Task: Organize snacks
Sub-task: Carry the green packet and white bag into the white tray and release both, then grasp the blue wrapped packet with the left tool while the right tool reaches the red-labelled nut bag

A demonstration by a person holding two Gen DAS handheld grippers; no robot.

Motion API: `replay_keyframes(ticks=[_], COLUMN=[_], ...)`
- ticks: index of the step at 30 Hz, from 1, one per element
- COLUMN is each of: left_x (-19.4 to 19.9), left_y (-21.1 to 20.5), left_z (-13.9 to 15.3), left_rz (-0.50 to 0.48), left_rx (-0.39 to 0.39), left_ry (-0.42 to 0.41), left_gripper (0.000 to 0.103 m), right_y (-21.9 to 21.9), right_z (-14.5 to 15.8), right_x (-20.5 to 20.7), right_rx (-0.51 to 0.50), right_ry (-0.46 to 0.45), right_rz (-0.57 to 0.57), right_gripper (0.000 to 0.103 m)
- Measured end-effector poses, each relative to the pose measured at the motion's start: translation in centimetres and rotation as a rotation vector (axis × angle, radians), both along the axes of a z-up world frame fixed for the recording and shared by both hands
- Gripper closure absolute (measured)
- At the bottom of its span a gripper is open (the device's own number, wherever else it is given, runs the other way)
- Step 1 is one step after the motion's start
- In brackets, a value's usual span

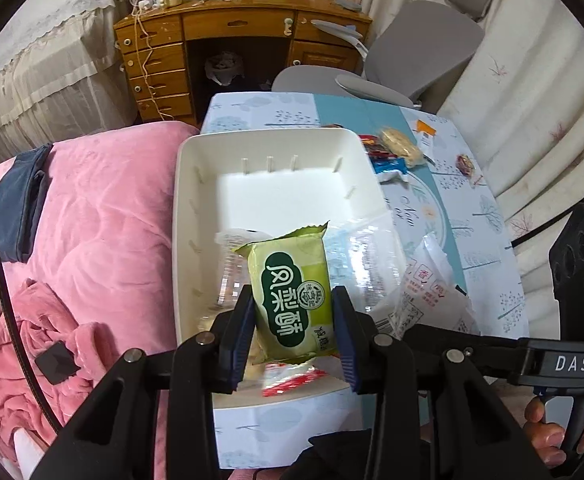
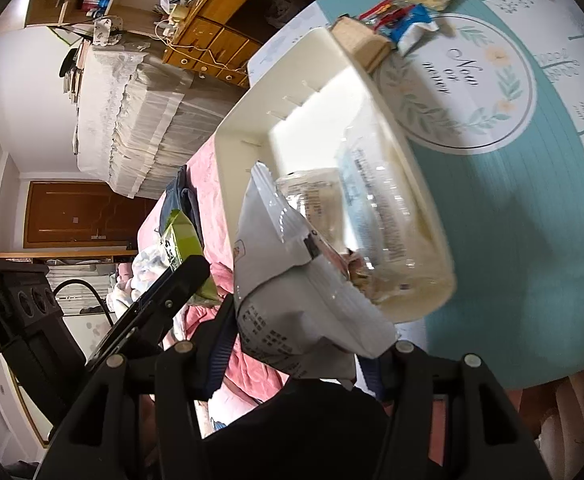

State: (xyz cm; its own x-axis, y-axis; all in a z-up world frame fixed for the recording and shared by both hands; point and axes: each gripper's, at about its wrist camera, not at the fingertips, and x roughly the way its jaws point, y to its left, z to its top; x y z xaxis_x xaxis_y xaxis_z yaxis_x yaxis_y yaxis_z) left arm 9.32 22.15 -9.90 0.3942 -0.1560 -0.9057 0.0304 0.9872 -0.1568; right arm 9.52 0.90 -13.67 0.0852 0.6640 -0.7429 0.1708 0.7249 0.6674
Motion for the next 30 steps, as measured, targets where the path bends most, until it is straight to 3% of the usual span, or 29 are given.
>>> replay_keyframes(ticks=[7, 9, 11, 14, 30], left_x=[0.3, 0.3, 0.4, 0.6, 3.9], left_y=[3.0, 3.2, 3.2, 3.0, -5.5], left_z=[-0.9, -1.0, -1.1, -1.2, -0.1], left_rz=[0.013, 0.012, 0.012, -0.005, -0.124], left_rx=[-0.008, -0.016, -0.012, -0.014, -0.046], left_ry=[0.015, 0.024, 0.028, 0.030, 0.077], left_gripper=[0.067, 0.057, 0.042, 0.036, 0.025], right_y=[2.7, 3.0, 2.9, 2.5, -5.4], right_z=[-0.6, -0.7, -0.9, -1.1, -1.0], right_x=[0.5, 0.5, 0.4, 0.0, -1.9], right_rx=[0.007, 0.005, 0.014, 0.016, -0.157], right_ry=[-0.023, -0.031, -0.035, -0.031, -0.045], right_rz=[0.000, -0.001, -0.012, -0.037, -0.162], right_gripper=[0.047, 0.045, 0.030, 0.017, 0.016])
